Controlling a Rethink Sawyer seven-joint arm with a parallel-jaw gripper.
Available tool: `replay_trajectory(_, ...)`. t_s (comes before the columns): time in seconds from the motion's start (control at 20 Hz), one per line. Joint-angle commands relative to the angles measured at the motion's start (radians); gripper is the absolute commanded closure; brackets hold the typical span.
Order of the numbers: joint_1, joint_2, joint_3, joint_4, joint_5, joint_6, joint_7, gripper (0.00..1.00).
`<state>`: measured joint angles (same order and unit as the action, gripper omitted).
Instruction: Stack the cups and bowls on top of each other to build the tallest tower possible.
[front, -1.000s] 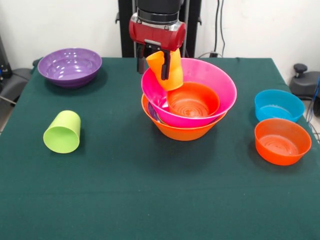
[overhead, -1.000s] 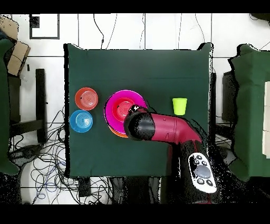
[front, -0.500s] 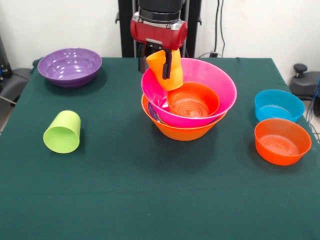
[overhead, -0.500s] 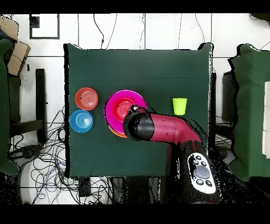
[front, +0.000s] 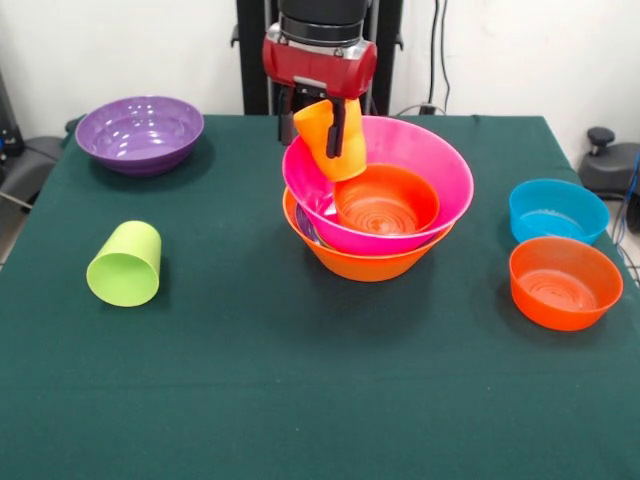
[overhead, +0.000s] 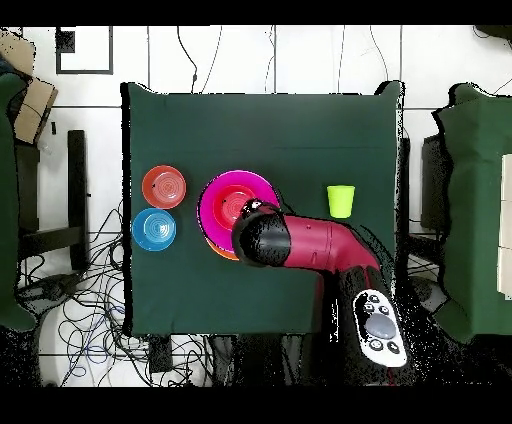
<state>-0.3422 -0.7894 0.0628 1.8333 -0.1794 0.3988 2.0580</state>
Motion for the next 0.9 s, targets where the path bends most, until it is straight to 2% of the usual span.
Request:
replay_trajectory(0.05,0.062,-0.010,0.007,-0.019,0.044,0.153,0.113,0.00)
replay_trajectory(0.9,0.086,-0.004,-0.012,-0.009,0.055,0.134,0.107,0.00)
